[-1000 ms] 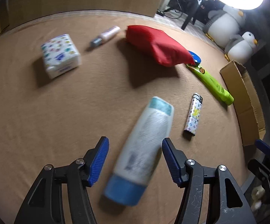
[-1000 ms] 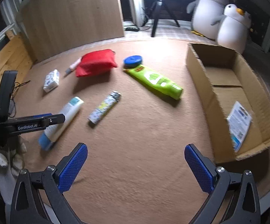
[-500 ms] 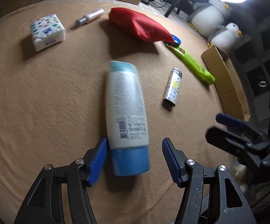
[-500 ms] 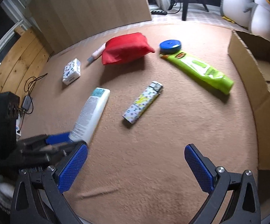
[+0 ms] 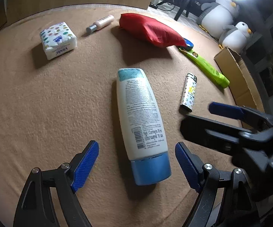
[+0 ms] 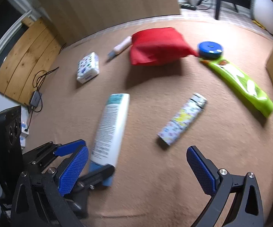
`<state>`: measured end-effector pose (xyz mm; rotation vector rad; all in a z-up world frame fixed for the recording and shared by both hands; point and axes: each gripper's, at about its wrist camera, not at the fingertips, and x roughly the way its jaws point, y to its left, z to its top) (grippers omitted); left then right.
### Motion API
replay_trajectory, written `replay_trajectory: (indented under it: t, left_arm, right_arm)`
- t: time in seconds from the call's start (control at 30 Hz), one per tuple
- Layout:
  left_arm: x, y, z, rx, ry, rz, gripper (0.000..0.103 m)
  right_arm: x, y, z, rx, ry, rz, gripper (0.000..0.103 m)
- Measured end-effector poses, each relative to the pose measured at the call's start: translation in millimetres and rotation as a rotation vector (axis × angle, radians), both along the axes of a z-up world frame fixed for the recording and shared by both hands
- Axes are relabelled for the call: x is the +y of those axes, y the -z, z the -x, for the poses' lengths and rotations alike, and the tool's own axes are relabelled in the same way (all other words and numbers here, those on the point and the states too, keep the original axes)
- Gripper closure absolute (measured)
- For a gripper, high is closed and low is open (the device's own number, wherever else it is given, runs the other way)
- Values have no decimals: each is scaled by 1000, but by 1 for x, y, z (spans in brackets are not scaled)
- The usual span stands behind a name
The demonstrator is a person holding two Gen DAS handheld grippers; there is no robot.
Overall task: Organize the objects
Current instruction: 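Move the left tool to the white-and-blue lotion tube and close on it, then close the right tool on the lotion tube beside the left tool, then carry the lotion tube with the right tool and release it into the box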
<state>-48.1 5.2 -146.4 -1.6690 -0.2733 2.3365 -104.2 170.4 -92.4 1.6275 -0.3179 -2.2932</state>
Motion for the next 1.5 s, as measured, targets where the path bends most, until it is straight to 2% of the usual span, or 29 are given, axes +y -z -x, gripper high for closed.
replay_trajectory:
  t: [0.13, 0.23, 0.37, 0.5, 0.57, 0.73, 0.77, 0.83, 1.07, 1.3, 1.5]
  left_arm:
    - [4, 0, -6, -7, 1, -31, 21]
    - [7, 1, -10, -17, -4, -51, 30]
    - [12, 0, -15, -23, -9, -75, 33]
    - [16, -1, -20, -31, -15, -96, 44]
    - [13, 1, -14, -37, -11, -101, 48]
    - [18, 4, -13, -41, -12, -117, 52]
    - [7, 5, -1, -42, -10, -122, 52]
    - [-10, -2, -3, -40, -7, -115, 52]
    - [2, -12, -4, -31, 0, -123, 52]
    - [44, -31, 14, 16, 43, -115, 52]
    - [87, -49, 26, 45, 101, -132, 52]
  right_arm:
    - [-11, 5, 9, -20, -37, 4, 8]
    - [-18, 9, 12, -33, -55, -2, 12]
    - [-24, 14, 15, -59, -85, 5, 25]
    - [-28, 19, 16, -83, -105, 9, 34]
    - [-30, 21, 16, -92, -117, 18, 45]
    - [-33, 24, 14, -107, -139, 49, 55]
    - [-34, 23, 14, -106, -141, 50, 58]
    - [-35, 22, 12, -105, -149, 52, 60]
    - [-22, 9, 4, -68, -129, 55, 63]
    - [10, -9, -4, -24, -89, 49, 63]
    - [59, -29, -8, 17, -22, 43, 66]
